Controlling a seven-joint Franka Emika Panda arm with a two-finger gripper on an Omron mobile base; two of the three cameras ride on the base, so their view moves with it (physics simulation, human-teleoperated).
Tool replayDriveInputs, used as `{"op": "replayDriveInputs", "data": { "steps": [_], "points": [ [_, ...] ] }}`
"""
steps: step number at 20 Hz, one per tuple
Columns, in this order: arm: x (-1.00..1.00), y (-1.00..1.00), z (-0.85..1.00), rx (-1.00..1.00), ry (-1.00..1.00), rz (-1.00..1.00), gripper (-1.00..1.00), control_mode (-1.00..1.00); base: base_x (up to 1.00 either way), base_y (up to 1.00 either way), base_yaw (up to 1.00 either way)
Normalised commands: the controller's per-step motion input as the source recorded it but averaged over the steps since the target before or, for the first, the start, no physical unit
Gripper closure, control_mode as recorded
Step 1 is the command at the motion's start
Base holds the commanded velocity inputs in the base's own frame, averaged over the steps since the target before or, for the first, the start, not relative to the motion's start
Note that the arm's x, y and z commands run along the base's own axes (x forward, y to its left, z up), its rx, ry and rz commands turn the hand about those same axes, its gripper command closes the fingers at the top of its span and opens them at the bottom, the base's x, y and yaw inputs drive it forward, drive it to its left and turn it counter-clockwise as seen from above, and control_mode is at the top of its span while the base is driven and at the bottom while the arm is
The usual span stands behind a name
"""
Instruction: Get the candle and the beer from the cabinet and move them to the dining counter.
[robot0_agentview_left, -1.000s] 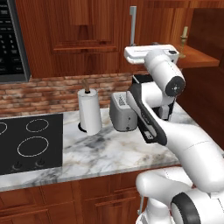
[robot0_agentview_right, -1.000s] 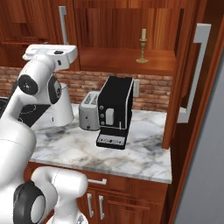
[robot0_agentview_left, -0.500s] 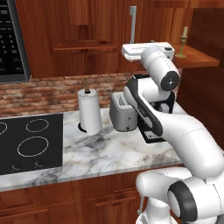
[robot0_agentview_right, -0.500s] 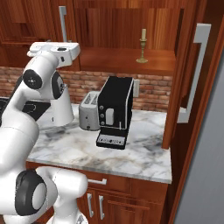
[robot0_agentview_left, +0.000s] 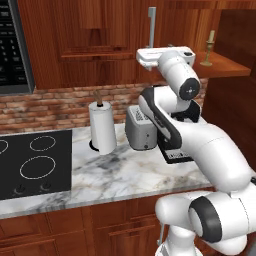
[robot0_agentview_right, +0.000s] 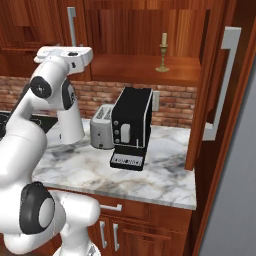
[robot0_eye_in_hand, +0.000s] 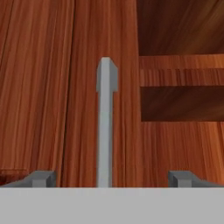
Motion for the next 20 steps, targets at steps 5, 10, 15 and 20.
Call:
{"op": "replayDriveInputs", "data": {
  "steps": [5,10,15,20],
  "points": [
    [0.28,0.11,0.0,0.0,0.0,0.0,-1.0,-1.0,0.0,0.0,0.0],
    [0.29,0.09,0.0,0.0,0.0,0.0,-1.0,-1.0,0.0,0.0,0.0],
    [0.27,0.07,0.0,0.0,0.0,0.0,-1.0,-1.0,0.0,0.0,0.0],
    [0.28,0.06,0.0,0.0,0.0,0.0,-1.0,-1.0,0.0,0.0,0.0]
  ]
}}
